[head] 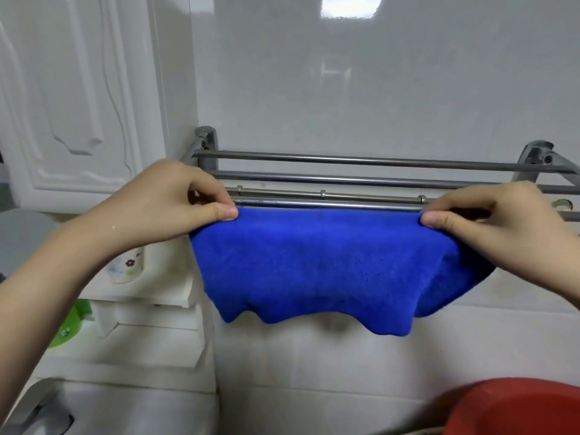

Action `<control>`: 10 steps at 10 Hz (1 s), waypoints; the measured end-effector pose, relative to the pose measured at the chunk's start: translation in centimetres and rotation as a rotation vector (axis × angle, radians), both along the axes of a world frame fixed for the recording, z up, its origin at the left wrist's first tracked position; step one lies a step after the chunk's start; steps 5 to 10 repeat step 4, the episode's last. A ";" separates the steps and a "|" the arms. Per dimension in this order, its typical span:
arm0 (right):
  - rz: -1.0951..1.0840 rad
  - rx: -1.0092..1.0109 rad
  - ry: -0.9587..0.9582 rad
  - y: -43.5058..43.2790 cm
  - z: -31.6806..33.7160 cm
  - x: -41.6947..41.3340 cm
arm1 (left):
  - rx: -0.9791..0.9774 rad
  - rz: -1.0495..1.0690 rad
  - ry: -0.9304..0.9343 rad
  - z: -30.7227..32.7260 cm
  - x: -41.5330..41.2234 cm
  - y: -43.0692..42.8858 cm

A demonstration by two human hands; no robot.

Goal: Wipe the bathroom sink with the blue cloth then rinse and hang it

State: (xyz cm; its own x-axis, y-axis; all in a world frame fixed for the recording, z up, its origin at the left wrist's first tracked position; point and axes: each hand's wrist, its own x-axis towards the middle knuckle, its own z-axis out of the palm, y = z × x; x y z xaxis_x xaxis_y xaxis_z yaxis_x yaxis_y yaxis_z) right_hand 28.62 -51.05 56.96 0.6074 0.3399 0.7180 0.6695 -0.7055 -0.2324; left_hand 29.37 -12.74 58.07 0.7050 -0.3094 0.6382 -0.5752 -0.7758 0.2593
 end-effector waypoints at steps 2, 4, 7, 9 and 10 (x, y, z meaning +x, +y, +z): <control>0.005 -0.094 0.081 -0.1 -0.8 -1.1 | -0.025 -0.095 0.035 -1.4 -1.2 0.1; -0.030 0.008 -0.007 0.6 -0.5 -2.4 | -0.057 -0.066 0.037 -1.5 -1.9 0.0; -0.030 0.008 -0.007 0.6 -0.5 -2.4 | -0.057 -0.066 0.037 -1.5 -1.9 0.0; -0.030 0.008 -0.007 0.6 -0.5 -2.4 | -0.057 -0.066 0.037 -1.5 -1.9 0.0; -0.030 0.008 -0.007 0.6 -0.5 -2.4 | -0.057 -0.066 0.037 -1.5 -1.9 0.0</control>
